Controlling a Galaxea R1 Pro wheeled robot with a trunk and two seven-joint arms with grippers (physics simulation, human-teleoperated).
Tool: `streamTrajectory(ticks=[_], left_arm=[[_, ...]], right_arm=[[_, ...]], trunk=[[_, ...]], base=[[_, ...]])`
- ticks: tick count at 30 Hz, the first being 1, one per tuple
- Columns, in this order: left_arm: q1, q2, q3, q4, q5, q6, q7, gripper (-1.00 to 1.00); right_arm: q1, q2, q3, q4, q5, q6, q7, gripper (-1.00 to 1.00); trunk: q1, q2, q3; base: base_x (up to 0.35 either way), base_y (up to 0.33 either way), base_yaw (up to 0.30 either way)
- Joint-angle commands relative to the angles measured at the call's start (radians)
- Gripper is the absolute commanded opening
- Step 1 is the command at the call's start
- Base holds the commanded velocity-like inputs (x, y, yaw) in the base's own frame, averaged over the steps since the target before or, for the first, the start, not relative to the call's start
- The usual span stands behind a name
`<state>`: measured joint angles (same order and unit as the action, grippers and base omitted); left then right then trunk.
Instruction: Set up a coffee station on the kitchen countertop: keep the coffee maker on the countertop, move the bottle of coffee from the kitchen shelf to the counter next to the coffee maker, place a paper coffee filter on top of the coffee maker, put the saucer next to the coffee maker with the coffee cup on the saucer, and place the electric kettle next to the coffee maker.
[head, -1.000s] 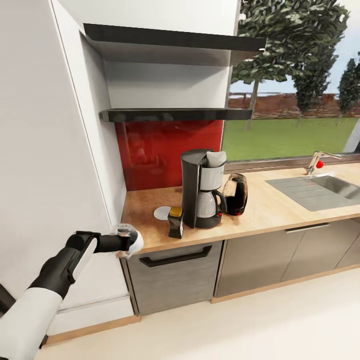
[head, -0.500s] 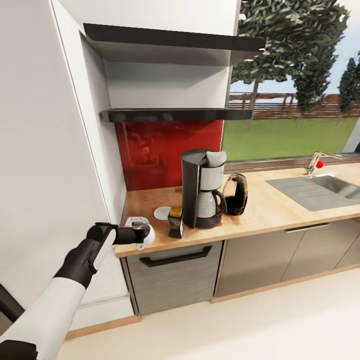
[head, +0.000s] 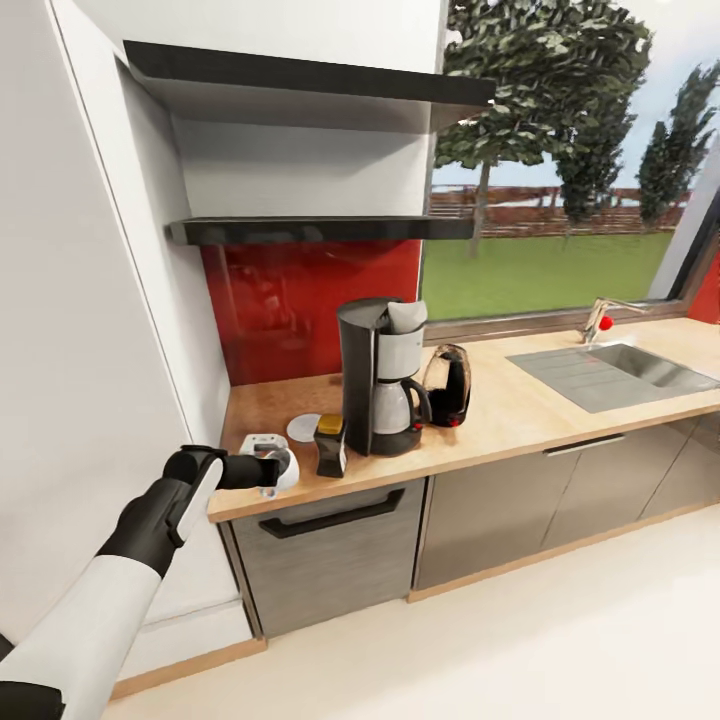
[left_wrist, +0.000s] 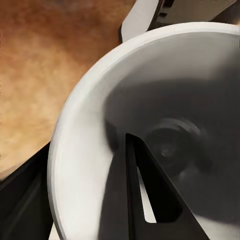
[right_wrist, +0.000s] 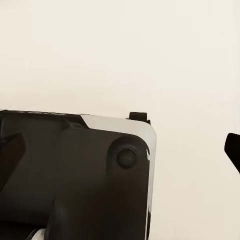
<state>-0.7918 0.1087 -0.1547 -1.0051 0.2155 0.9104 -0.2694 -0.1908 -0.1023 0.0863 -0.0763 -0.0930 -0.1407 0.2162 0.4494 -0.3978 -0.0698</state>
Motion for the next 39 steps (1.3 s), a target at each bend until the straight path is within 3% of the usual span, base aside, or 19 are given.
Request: streamTrajectory(ticks=[1,6,14,23,31,39], left_arm=[[-0.001,0.001,-0.002,-0.001,0.003,0.004,0.002,-1.0],[-0.002,0.011,-0.002,-0.001,-0.023,0.004,0.004,-1.0],[0.007,0.065,-0.002,0.0,-0.059,0.004,0.004,-1.0],[0.01,0.07,-0.002,0.0,-0.161,0.004,0.004,-1.0],[0.011,0.068,-0.002,0.0,-0.171,0.003,0.004,-1.0],[0.011,0.072,-0.002,0.0,-0.171,0.003,0.004,-1.0]], right_arm=[[-0.001,0.0,0.008,0.001,-0.01,-0.003,0.003,1.0],[-0.001,0.0,0.009,0.001,-0.01,-0.003,0.003,1.0],[-0.001,0.0,0.01,0.001,-0.01,-0.003,0.003,1.0],[-0.001,0.0,0.01,0.001,-0.009,-0.005,0.003,1.0],[-0.001,-0.002,0.01,0.002,-0.008,-0.005,0.003,1.0],[-0.001,-0.002,0.01,0.003,-0.008,-0.005,0.003,1.0]], trunk=[[0.001,-0.002,-0.002],[0.001,-0.002,-0.002],[0.001,-0.002,-0.002],[0.001,-0.002,-0.002],[0.001,-0.002,-0.002],[0.001,-0.002,-0.002]], base=[[0.0,0.0,-0.017],[0.111,0.0,-0.005],[0.175,0.0,0.0],[0.008,0.0,0.0],[0.015,0.0,0.0],[0.25,0.0,0.0]])
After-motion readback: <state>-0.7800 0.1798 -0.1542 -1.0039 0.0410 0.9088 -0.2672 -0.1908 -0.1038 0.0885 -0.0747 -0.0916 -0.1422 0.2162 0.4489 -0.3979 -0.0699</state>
